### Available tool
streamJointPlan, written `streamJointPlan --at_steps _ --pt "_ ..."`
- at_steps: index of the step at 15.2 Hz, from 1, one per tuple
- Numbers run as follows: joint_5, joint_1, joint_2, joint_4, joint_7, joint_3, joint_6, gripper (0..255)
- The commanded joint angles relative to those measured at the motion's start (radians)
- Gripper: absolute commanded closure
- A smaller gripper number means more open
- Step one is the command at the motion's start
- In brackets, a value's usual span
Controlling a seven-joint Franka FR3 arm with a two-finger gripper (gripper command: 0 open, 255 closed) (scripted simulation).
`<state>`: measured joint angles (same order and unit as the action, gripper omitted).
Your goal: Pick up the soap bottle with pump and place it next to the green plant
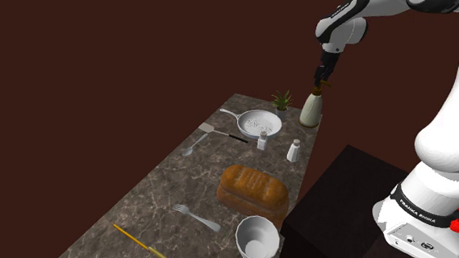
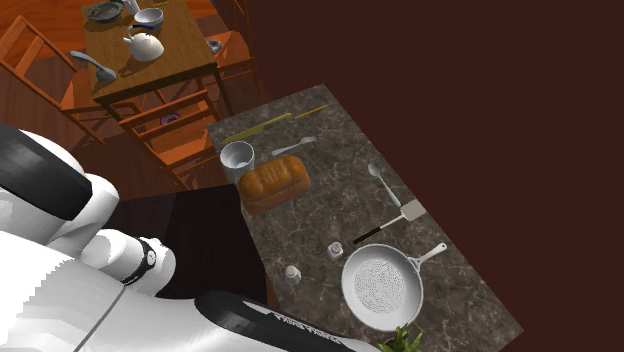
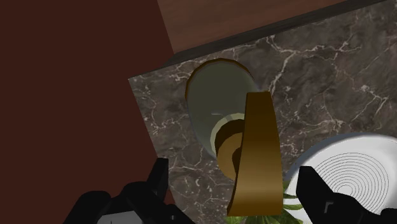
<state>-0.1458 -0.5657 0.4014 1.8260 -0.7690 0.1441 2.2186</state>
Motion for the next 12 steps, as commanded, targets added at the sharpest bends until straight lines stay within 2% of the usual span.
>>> streamJointPlan --at_steps 1,4,12 --pt "0.005 0.0 -0.017 -0.01 0.003 0.002 -0.027 0" --pt "0.016 0.0 -0.06 -0.046 0.01 0.008 -0.105 0" --pt "0.016 0.0 -0.06 -0.046 0.01 0.008 -0.105 0"
